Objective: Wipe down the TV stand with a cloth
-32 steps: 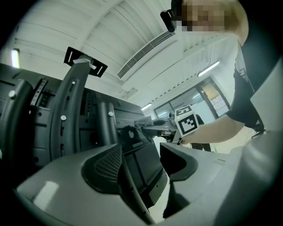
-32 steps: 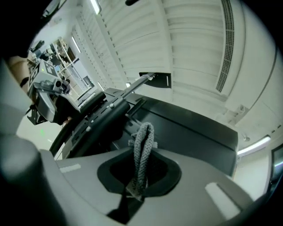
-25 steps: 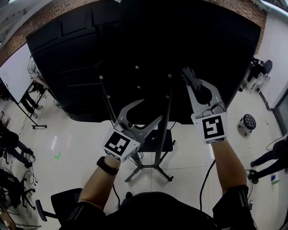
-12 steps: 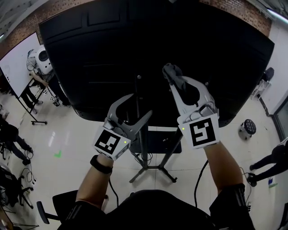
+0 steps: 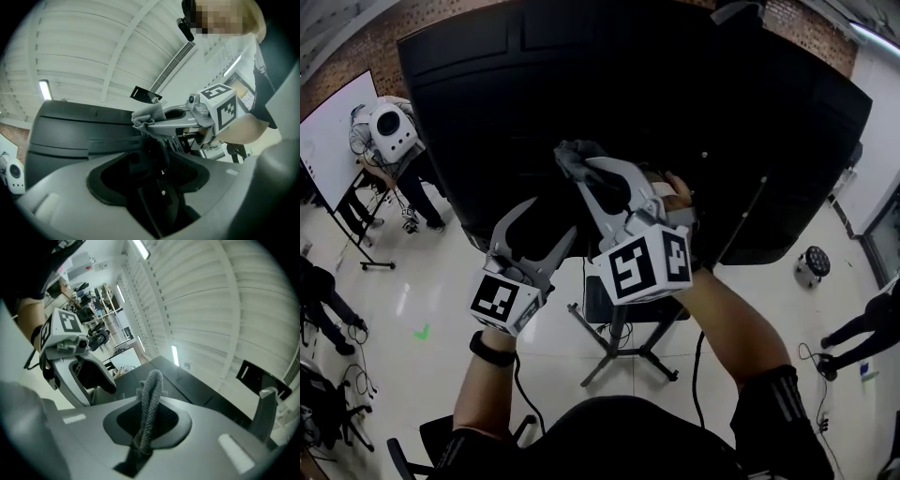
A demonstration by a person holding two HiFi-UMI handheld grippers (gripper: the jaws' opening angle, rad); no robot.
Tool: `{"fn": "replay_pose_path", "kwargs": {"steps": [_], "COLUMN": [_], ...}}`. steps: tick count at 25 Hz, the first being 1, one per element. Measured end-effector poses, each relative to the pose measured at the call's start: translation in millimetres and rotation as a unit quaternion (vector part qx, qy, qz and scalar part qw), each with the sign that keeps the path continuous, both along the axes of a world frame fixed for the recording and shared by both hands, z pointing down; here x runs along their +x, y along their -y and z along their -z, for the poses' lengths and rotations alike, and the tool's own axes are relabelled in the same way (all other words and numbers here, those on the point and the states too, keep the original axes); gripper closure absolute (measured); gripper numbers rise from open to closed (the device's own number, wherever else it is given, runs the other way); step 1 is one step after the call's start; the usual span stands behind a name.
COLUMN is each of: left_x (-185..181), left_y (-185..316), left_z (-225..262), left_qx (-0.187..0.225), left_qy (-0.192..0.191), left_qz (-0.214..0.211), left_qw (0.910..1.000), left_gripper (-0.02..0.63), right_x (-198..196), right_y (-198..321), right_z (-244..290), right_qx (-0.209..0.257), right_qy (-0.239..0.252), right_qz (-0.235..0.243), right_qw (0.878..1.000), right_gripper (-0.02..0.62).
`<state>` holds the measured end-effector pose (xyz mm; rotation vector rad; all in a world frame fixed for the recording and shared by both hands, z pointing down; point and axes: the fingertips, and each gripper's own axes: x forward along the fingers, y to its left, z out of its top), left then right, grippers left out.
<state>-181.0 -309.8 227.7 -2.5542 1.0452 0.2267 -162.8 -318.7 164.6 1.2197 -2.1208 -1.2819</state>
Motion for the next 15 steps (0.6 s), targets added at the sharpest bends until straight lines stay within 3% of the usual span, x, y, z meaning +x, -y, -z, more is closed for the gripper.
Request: {"fn": "replay_pose_path", "kwargs": {"steps": [4,10,15], "left_x": [-3,-65,-75], "left_y": [20,15,11], "left_z": [-17,-22,-27], "left_qx": [-0.006,-0.01,-0.014], "left_qy": [0.006,0.011,0.011], "left_qz": [0.007,0.015,0.008], "left_qw": [0.9999,0.9998,0.9998], "left_gripper": [0.313,0.311,0.31], "right_x": [-9,-79,-101], "right_y": [39,55,76], "right_z": [-25,-19,-26], "right_qx": [0.004,0.005,0.01], "right_qy": [-0.05,-0.086,-0.137], "right_qz": [-0.021,-0.051,-0.089], "right_qw": [0.999,0.995,0.986], "right_gripper": [0.569,0.569,0.569]}}
